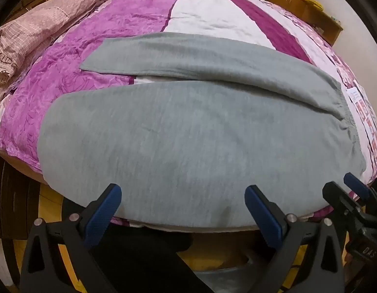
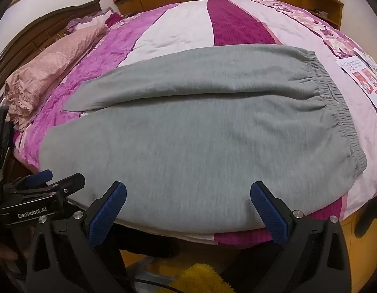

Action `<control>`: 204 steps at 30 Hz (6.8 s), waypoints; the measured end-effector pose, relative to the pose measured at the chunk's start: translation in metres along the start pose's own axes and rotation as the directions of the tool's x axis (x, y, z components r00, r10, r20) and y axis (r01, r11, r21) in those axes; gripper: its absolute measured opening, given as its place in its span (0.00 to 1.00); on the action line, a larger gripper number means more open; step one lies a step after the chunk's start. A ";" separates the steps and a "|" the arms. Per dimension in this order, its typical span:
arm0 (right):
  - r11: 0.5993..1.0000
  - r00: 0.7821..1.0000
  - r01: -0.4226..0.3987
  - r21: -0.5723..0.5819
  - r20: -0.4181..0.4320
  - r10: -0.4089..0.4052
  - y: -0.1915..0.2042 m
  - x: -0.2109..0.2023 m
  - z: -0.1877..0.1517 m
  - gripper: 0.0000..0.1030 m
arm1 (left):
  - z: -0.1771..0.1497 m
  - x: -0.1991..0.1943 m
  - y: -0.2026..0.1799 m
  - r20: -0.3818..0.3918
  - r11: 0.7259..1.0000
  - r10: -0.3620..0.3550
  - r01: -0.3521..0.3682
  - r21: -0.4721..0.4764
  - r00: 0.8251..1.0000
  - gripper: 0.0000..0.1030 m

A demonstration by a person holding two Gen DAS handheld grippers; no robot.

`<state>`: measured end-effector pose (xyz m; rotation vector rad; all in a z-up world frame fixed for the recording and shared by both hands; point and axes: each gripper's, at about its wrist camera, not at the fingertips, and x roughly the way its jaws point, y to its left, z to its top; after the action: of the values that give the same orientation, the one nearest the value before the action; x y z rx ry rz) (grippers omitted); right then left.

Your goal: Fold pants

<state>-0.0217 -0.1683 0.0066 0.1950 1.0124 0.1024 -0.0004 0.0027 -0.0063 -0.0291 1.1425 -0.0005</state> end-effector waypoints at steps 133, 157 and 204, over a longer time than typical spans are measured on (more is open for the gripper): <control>0.919 0.978 0.001 -0.395 -0.191 -0.083 -0.106 0.149 0.222 0.15 | 0.236 0.137 0.046 -0.051 0.900 -0.068 0.084 0.427 0.996 0.43; 0.951 0.993 0.044 -0.305 0.115 -0.009 -0.087 -0.029 0.171 0.00 | 0.171 -0.019 0.050 0.280 0.932 -0.078 -0.029 0.361 0.957 0.04; 0.989 0.990 0.141 -0.040 0.009 -0.141 -0.132 -0.052 0.033 0.20 | 0.057 -0.043 0.032 0.242 0.992 0.019 -0.048 0.115 0.970 0.63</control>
<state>-0.0212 -0.3099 0.0394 0.0866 1.0145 -0.0062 0.0337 0.0366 0.0556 0.0953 0.8982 -0.0351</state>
